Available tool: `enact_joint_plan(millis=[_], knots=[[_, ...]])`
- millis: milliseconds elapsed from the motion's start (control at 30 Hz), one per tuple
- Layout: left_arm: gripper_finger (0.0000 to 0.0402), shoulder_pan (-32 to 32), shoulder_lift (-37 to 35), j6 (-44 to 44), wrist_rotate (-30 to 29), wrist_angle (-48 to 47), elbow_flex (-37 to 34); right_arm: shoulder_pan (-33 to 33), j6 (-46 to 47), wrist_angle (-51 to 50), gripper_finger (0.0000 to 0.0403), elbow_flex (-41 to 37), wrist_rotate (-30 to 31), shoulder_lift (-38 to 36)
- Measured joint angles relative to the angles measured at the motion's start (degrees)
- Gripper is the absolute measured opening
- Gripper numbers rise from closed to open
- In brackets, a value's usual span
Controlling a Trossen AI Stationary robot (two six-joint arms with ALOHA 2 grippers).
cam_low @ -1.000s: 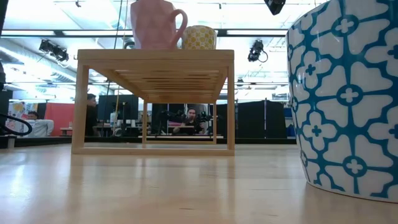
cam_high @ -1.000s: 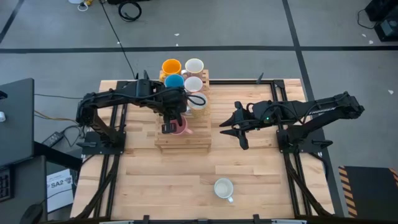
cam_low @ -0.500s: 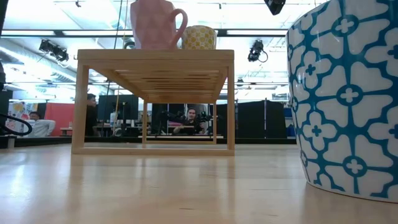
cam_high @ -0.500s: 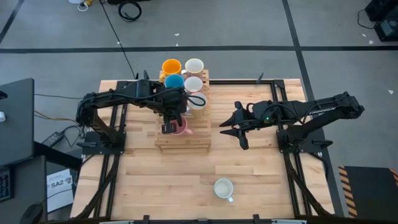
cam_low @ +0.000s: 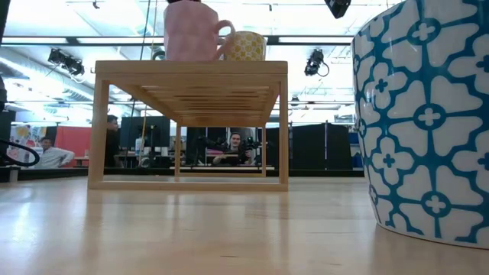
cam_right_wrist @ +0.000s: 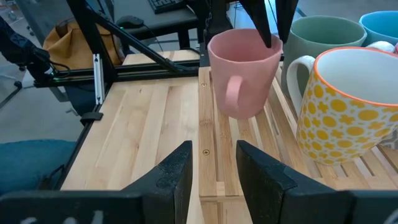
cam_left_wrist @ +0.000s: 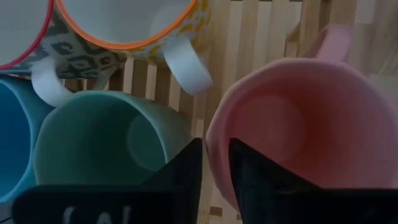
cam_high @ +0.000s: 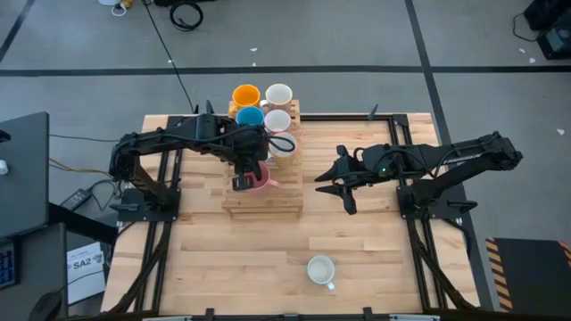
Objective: Place coffee mugs
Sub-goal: Put the pink mug on the shelf
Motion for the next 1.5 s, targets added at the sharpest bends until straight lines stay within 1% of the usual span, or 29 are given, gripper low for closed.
enact_joint_plan(millis=[267, 567, 767, 833, 933, 1033, 1133, 1233, 1367, 1500], knots=[[0.0109, 0.0, 0.0, 0.0, -0.2, 0.1, 0.0, 0.0, 0.0, 0.0, 0.0130, 0.0, 0.0, 0.0], [0.0106, 0.0, 0.0, -1.8, -0.2, 0.2, 1.3, 0.0, 0.0, 0.1, 0.0130, 0.0, 0.2, 0.3], [0.0105, -1.0, 0.0, -3.4, -0.2, -0.6, 7.8, 0.0, 0.0, 3.5, 0.0130, 0.0, 0.6, 4.0], [0.0105, -2.0, 0.0, -5.9, -0.2, -1.9, 10.8, 0.0, -0.2, 5.2, 0.0130, 0.0, 0.6, 5.7], [0.0105, -4.5, 0.0, -10.8, -0.2, -6.1, 15.0, 0.0, -2.1, 7.4, 0.0130, 0.0, 0.7, 7.8], [0.0104, -8.5, -0.1, -15.7, -0.3, -10.0, 16.8, -0.1, -3.5, 9.9, 0.0130, 0.0, 0.6, 9.8], [0.0100, -14.0, -1.1, -18.2, -1.3, -9.9, 15.0, -0.1, -5.0, 12.8, 0.0130, 0.0, 0.8, 11.7], [0.0091, -19.5, -2.2, -20.5, -4.2, -9.8, 11.4, -0.1, -6.5, 14.5, 0.0130, 0.0, 3.3, 13.2], [0.0077, -26.3, -4.9, -28.7, -9.1, -9.7, 2.8, -0.2, -7.9, 15.4, 0.0130, 0.0, 9.1, 14.6], [0.0064, -31.5, -7.7, -38.4, -15.9, -9.2, -8.8, -0.2, -8.0, 16.4, 0.0130, 0.0, 13.4, 16.0]])
